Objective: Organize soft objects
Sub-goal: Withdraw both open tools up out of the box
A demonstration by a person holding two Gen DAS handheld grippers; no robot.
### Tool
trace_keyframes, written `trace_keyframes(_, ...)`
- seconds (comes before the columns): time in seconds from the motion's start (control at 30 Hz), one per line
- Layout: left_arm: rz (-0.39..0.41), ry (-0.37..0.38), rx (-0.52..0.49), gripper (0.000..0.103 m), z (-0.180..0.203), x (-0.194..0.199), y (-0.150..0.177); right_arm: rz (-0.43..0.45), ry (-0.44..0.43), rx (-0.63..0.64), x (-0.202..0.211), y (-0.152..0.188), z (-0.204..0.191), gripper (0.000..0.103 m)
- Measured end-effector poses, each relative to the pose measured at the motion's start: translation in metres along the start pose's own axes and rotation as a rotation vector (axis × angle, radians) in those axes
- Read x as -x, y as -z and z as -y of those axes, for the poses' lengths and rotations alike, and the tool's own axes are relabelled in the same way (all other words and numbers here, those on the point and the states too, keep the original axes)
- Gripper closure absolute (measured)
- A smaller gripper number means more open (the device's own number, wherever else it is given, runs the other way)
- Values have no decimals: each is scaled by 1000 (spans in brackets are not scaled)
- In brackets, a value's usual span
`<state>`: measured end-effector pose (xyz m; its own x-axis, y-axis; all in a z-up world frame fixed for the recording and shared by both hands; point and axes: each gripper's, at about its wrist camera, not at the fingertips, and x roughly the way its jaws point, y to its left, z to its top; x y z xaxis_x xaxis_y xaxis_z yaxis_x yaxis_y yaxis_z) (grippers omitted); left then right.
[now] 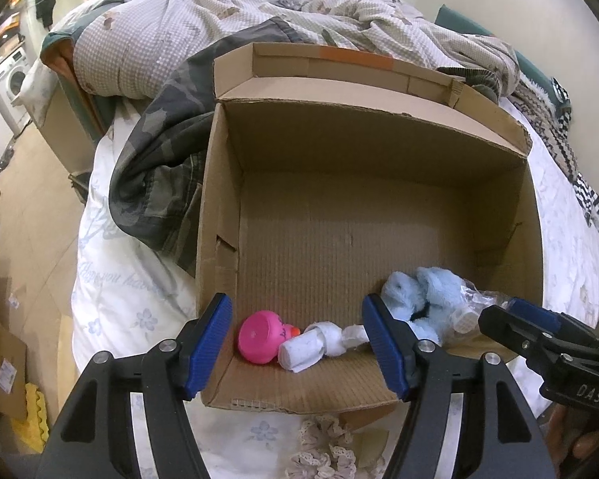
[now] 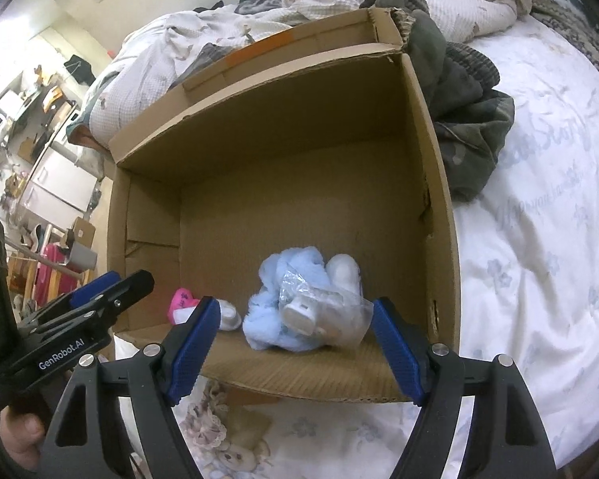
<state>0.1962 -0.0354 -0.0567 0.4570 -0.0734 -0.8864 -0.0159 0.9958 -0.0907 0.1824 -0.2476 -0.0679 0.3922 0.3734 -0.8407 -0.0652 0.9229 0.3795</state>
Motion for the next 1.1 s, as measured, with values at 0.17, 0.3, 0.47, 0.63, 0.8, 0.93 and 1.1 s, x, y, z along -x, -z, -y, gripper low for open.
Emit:
trace_keyframes(0.17,-3,-4,-1,38,0,0,0,0,2,5,0,-1,-1,20)
trace_keyframes(0.3,2,2,2,38,0,3,2,5,-2,1,1,-1,-1,20)
trace_keyframes(0.47,18,-6,-8,38,0,11,5,15,-8,1,5,1,-4,20)
trace_keyframes(0.63,33,-11,-6,38,-4,24,10,33,-13,2,14,4,-8,20)
trace_keyframes(0.8,38,-18,-18,38,-6,36,18,45,-13,-2,23,11,-9,20)
trace_keyframes(0.93,34,-24,-13,38,-10,43,27,54,-11,2,32,19,-10,20)
trace_keyframes(1.1,22,-16,20,38,-18,50,39,57,-7,15,39,27,-11,20)
